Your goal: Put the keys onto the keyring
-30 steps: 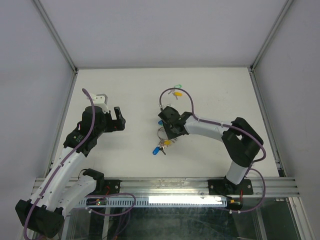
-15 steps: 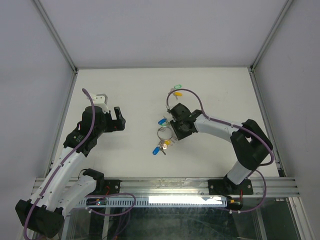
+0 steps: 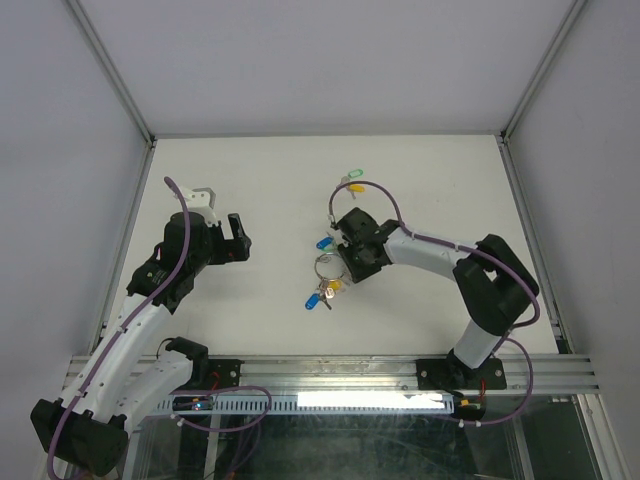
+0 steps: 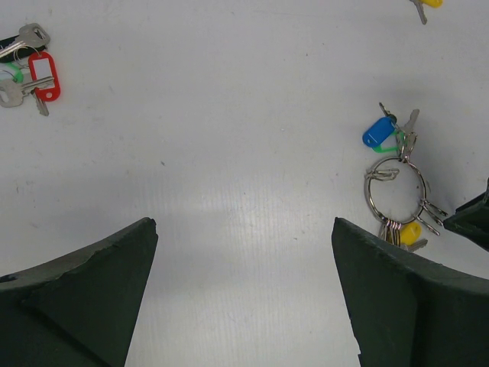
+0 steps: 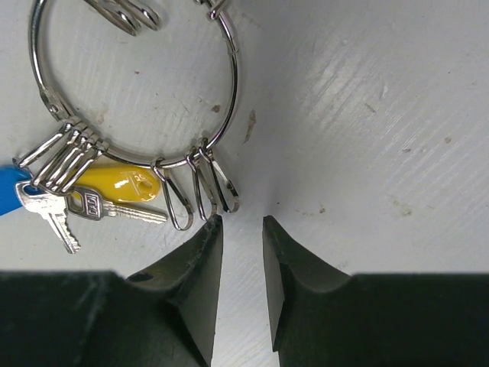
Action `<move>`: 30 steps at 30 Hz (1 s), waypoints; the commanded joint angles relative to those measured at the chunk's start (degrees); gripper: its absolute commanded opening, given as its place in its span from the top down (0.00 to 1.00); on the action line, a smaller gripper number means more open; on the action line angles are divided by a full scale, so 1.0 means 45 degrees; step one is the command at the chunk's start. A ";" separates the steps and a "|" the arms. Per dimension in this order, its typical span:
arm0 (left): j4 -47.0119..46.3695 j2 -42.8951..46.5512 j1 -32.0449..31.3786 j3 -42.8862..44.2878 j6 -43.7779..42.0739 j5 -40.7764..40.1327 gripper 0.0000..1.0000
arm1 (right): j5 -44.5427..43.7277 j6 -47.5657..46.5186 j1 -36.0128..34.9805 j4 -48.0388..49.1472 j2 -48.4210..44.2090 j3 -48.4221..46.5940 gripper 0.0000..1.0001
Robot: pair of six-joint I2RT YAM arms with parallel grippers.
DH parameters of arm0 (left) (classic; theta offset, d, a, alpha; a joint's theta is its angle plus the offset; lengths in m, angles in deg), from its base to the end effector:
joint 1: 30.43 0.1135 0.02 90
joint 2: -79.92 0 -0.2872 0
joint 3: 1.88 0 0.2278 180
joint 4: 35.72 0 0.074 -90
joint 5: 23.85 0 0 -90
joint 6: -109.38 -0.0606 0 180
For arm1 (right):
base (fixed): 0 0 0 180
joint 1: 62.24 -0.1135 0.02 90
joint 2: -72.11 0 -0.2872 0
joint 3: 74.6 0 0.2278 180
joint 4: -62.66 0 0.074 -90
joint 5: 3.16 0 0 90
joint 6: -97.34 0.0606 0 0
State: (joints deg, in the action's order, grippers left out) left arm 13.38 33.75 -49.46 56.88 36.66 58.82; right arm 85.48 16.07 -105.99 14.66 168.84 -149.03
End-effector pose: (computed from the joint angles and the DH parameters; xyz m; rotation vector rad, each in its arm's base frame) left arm 0.1455 -0.0420 0.2906 -0.0376 2.2098 -0.2124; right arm 0.2248 0.2132 0.1856 -0.8420 2.6881 0.1863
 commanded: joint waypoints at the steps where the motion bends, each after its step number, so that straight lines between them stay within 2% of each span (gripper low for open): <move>1: -0.0602 0.0126 0.0068 0.0532 -0.0092 0.0145 0.05 | 0.0074 -0.0202 -0.0025 0.0583 0.0139 -0.0546 0.69; 12: -0.0602 0.0095 0.0058 0.0532 -0.0095 0.0135 0.05 | 0.0108 -0.0395 -0.0025 0.0784 0.0734 -0.0883 0.71; 15: -0.0607 0.0086 0.0067 0.0532 -0.0100 0.0126 0.05 | 0.0142 -0.0517 -0.0025 0.0676 0.0876 -0.0988 0.76; 17: -0.0602 0.0086 0.0067 0.0514 -0.0102 0.0102 0.05 | 0.0226 -0.0614 -0.0025 0.0620 0.0916 -0.0997 0.83; 20: -0.0612 0.0104 0.0063 0.0513 -0.0030 0.0040 0.03 | 0.0509 -0.0735 -0.0025 0.0645 0.0855 -0.0925 0.99; 27: -0.1283 0.0170 0.0068 0.0134 0.0460 -0.0692 0.01 | 0.0442 -0.1021 -0.0025 0.0095 -0.0115 -0.1021 1.00; 30: -0.1542 0.0222 0.0058 0.0127 0.0486 -0.0297 0.01 | 0.0324 -0.0935 -0.0025 -0.0702 -0.0538 -0.1457 1.00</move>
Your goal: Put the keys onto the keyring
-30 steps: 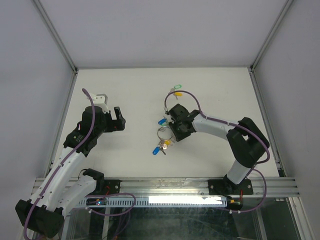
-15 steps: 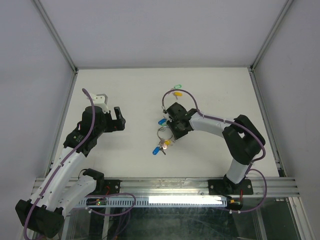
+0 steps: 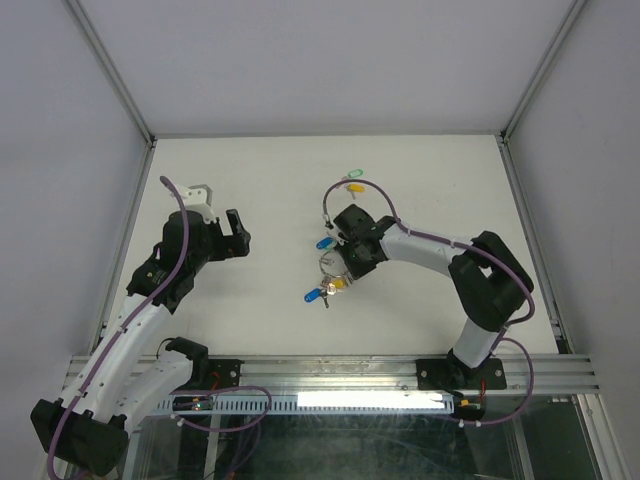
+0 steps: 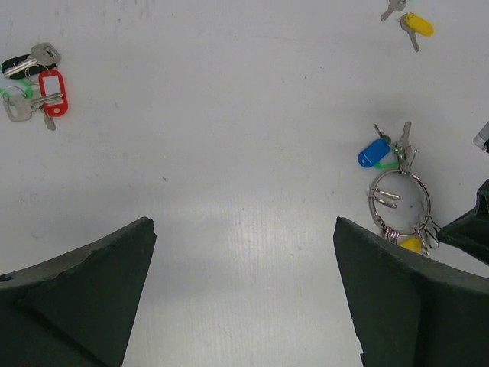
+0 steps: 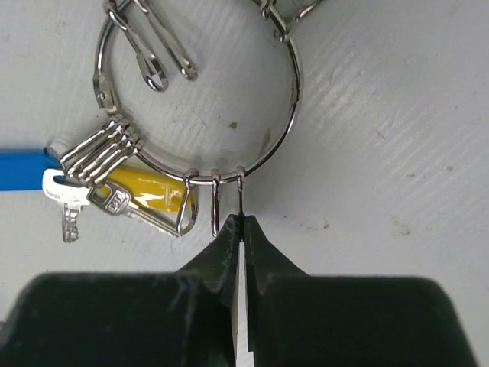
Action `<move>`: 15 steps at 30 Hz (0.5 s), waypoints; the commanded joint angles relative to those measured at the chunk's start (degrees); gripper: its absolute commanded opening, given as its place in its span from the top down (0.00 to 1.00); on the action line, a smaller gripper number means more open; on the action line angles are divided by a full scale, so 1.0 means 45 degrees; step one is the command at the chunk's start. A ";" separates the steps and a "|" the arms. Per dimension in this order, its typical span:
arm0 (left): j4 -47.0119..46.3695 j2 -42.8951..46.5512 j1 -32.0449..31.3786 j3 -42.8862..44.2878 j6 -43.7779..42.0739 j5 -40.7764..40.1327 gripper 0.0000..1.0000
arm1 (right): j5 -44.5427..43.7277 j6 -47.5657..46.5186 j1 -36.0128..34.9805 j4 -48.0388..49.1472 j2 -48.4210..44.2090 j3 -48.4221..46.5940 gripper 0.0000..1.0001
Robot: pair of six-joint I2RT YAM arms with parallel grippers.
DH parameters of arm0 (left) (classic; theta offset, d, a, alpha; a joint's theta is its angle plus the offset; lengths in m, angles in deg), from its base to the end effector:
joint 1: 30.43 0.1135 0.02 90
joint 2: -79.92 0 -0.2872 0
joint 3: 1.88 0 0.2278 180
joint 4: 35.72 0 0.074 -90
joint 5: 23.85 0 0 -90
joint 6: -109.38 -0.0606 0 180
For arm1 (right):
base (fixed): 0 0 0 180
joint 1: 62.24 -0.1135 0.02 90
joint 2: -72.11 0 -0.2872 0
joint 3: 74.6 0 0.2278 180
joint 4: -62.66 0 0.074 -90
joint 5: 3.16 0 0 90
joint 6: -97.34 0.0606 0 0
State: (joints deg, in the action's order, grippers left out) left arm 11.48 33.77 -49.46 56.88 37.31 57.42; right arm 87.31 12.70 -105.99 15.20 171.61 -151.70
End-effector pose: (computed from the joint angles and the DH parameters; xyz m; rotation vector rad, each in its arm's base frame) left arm 0.1482 -0.0414 0.2943 -0.0662 2.1727 -0.2043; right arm 0.2340 0.2247 0.1836 -0.9282 2.6598 0.2184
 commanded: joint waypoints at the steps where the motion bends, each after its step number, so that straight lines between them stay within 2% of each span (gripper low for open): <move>1: -0.1264 0.0217 0.0057 0.0132 0.0193 0.0498 0.01 | -0.0085 -0.0071 -0.0034 -0.1228 -0.1214 -0.1053 1.00; 9: -0.3411 0.1095 -0.0012 -0.0868 0.0059 0.3366 0.01 | 0.0197 0.0623 -0.0058 -0.3751 -0.2109 -0.1828 1.00; 15: -0.4946 0.1519 -0.1053 -0.1521 0.0255 0.3642 0.03 | 0.1033 0.0797 -0.0044 -0.5252 -0.2995 -0.2610 1.00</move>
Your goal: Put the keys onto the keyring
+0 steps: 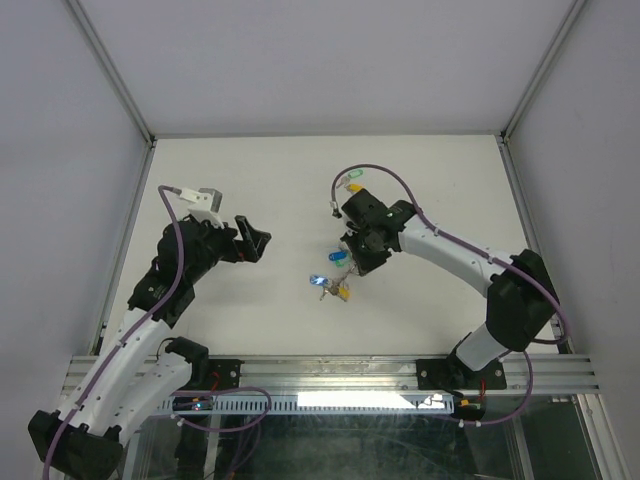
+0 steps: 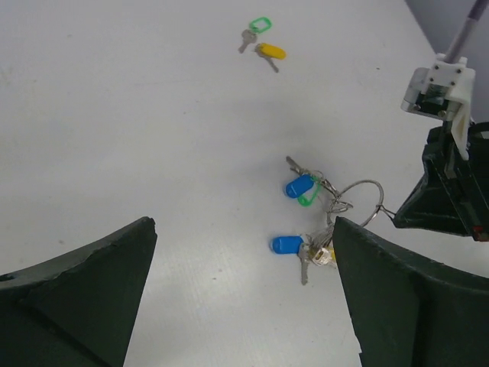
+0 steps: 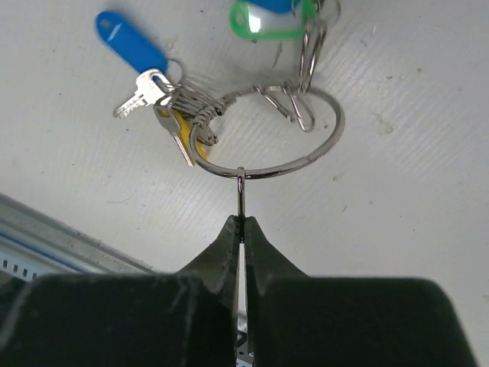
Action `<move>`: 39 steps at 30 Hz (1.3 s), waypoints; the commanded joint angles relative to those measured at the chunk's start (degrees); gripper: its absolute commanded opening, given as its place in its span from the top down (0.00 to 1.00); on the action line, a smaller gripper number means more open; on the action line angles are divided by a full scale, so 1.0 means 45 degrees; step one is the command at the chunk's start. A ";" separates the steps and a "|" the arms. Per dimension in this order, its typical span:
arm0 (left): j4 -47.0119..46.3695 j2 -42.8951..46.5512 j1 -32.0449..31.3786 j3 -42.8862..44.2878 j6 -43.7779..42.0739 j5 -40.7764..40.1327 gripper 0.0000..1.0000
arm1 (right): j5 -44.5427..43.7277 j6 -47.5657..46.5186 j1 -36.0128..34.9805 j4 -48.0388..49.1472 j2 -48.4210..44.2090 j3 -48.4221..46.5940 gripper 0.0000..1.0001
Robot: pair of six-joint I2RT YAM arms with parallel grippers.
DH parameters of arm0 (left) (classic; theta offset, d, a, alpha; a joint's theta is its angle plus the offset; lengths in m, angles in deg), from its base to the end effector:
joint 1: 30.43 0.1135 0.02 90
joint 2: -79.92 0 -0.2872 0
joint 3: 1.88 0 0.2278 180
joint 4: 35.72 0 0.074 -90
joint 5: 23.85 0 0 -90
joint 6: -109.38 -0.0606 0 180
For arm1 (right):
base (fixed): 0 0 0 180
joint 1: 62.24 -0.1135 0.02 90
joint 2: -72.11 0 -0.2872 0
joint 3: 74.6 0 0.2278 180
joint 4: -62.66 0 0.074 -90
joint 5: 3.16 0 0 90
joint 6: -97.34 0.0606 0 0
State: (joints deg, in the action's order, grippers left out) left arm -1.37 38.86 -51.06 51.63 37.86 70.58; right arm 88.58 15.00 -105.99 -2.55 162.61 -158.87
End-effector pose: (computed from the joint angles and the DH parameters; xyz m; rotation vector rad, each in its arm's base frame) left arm 0.1393 -0.0574 0.3011 0.0892 1.9867 -0.5221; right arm 0.2095 0.2031 0.2484 -0.8905 2.7104 0.2412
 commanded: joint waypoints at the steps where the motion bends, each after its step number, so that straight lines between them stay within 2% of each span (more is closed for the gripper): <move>1: -0.2448 0.0510 -0.0970 -0.0527 0.0154 0.0689 0.06 | 0.0896 0.0323 -0.0044 -0.1590 -0.1093 -0.1262 1.00; 6: -0.3920 0.0672 -0.3098 -0.1096 0.0006 -0.0738 0.11 | 0.1546 0.0467 -0.0025 -0.2688 -0.1579 -0.1994 1.00; 10: -0.5226 -0.0057 -0.5959 -0.1237 -0.0745 -0.2403 0.15 | 0.2087 0.0485 -0.0010 -0.2981 -0.2051 -0.2168 1.00; 14: -0.6336 -0.1282 -0.8823 -0.1051 -0.3204 -0.4820 0.14 | 0.2599 0.0642 0.0019 -0.3195 -0.2333 -0.2262 1.00; 18: -0.8816 -0.2279 -1.0580 -0.1671 -0.5881 -0.5685 0.12 | 0.3104 0.0824 0.0034 -0.3380 -0.2601 -0.2360 1.00; 25: -1.0824 -0.3462 -1.1227 -0.2166 -0.8312 -0.4543 0.12 | 0.3706 0.0909 0.0034 -0.3960 -0.2962 -0.2686 1.00; 34: -1.1368 -0.4662 -1.2185 -0.2106 -1.0992 -0.5255 0.12 | 0.4996 0.0835 0.0034 -0.4501 -0.2857 -0.3281 1.00; 39: -1.1334 -0.5138 -1.2316 -0.1856 -1.2070 -0.5522 0.23 | 0.5539 0.0753 0.0034 -0.4790 -0.2826 -0.3470 1.00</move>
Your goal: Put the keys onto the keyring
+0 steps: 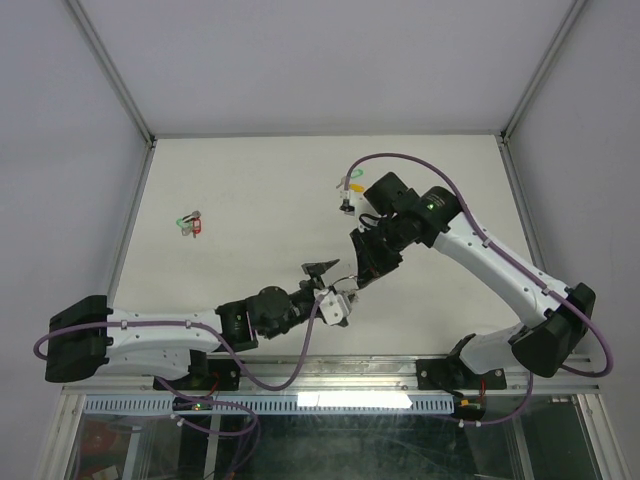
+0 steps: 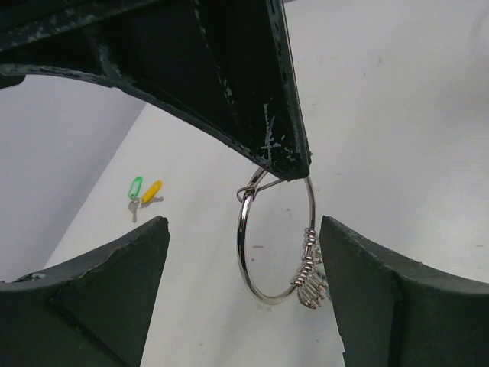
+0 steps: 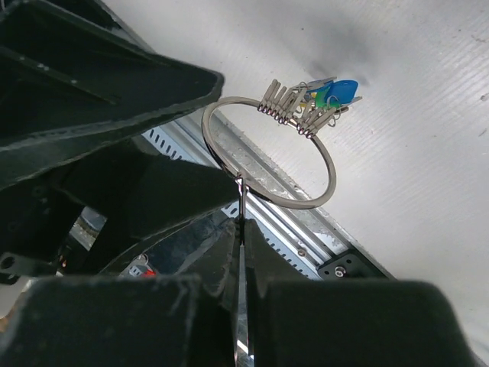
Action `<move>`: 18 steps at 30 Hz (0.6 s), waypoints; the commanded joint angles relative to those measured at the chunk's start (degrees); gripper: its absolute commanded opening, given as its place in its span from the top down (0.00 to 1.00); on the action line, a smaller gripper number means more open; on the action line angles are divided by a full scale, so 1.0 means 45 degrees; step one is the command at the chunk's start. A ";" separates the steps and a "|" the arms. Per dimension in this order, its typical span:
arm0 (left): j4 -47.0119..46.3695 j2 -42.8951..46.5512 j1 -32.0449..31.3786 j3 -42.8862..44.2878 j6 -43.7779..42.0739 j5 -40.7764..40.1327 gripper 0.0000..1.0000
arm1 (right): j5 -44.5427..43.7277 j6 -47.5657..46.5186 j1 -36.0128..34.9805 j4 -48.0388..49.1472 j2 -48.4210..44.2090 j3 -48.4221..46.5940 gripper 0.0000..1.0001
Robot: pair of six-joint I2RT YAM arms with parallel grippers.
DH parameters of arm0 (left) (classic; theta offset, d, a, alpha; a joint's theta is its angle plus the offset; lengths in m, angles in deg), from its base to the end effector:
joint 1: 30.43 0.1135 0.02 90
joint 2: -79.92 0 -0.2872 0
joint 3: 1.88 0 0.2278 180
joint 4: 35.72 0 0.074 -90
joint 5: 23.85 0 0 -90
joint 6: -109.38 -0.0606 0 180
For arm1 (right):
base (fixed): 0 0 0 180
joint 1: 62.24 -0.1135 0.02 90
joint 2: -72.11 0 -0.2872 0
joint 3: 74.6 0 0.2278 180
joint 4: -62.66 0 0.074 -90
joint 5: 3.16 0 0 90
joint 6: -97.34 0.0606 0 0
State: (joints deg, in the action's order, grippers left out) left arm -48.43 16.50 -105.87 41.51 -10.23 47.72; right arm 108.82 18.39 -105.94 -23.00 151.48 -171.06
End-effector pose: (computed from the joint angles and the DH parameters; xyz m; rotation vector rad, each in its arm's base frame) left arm 0.0779 -0.2235 0.2756 1.1912 1.2164 -0.3255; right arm 0.1523 0.1769 0.3415 -0.9149 2.7454 0.7503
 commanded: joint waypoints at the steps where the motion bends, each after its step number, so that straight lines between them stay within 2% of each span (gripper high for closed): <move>1: -0.0842 -0.0241 -0.0145 0.0441 -0.1514 -0.0452 0.25 | 0.1160 -0.0027 0.0024 -0.0303 -0.0353 -0.0800 1.00; 6: -0.0812 -0.0517 -0.0213 0.0823 -0.1877 -0.0240 0.36 | 0.1689 -0.0218 0.0024 -0.0689 -0.0262 -0.0884 1.00; 18: -0.0521 -0.1100 -0.0855 0.1421 -0.2670 0.0090 0.48 | 0.1872 -0.0291 0.0024 -0.0711 -0.0161 -0.0884 1.00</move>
State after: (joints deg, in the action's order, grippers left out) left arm -48.85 11.78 -108.47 45.03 -20.21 47.10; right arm 114.48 17.71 -105.94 -26.39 151.51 -172.26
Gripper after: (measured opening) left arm 0.543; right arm 0.009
